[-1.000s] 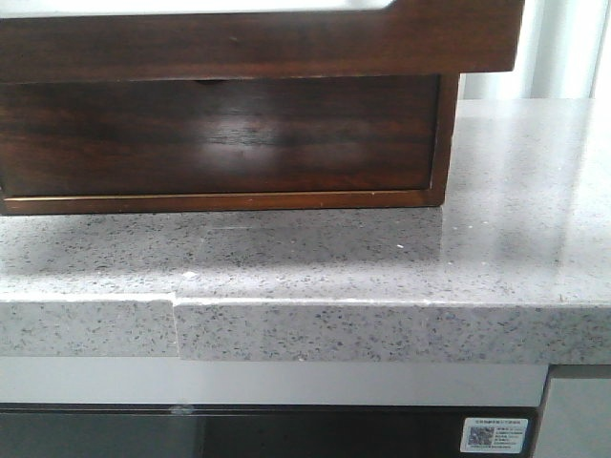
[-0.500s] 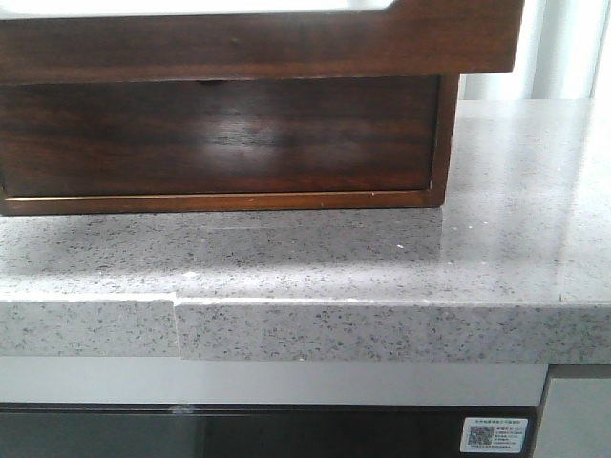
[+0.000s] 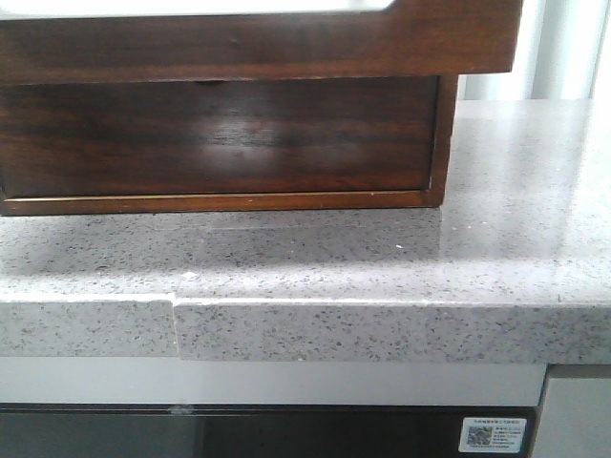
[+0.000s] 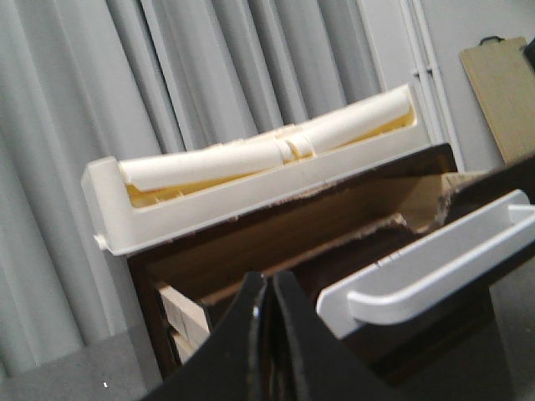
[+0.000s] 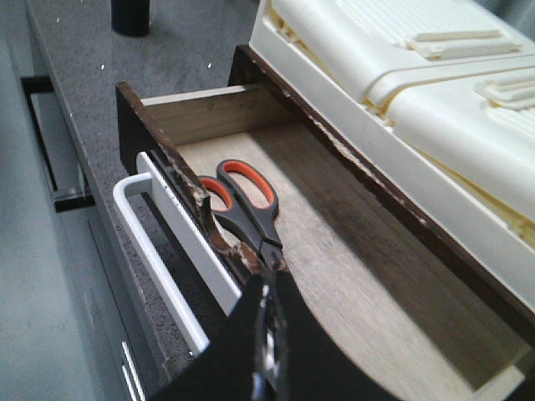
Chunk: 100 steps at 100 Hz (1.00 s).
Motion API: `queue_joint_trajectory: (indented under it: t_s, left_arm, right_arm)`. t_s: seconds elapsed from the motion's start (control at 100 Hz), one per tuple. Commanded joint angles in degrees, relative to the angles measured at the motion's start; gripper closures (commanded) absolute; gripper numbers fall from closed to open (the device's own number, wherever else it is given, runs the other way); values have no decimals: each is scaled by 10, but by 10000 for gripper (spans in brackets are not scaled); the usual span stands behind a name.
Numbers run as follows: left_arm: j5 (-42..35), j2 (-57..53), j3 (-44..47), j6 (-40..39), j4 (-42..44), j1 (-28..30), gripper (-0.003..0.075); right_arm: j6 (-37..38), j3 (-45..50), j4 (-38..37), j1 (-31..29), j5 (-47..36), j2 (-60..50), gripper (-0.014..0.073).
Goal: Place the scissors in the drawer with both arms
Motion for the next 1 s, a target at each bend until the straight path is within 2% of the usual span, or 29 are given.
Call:
queue_joint_trajectory:
  t_s: [0.0, 0.16, 0.34, 0.53, 0.99]
  left_arm:
    - [-36, -15, 9, -7, -13, -5, 739]
    - [-33, -15, 40, -7, -13, -5, 739]
    - [-33, -15, 64, -7, -13, -5, 739]
    - [-32, -15, 75, -7, -13, -5, 739]
    - [-32, -15, 75, -7, -13, -5, 739]
  right_arm:
    - [0, 73, 24, -1, -123, -78, 662]
    - [0, 214, 29, -1, -185, -208, 662]
    - [0, 341, 31, -1, -176, -342, 662]
    - [0, 425, 37, -1, -174, -451, 665]
    - [0, 520, 37, -1, -171, -481, 665]
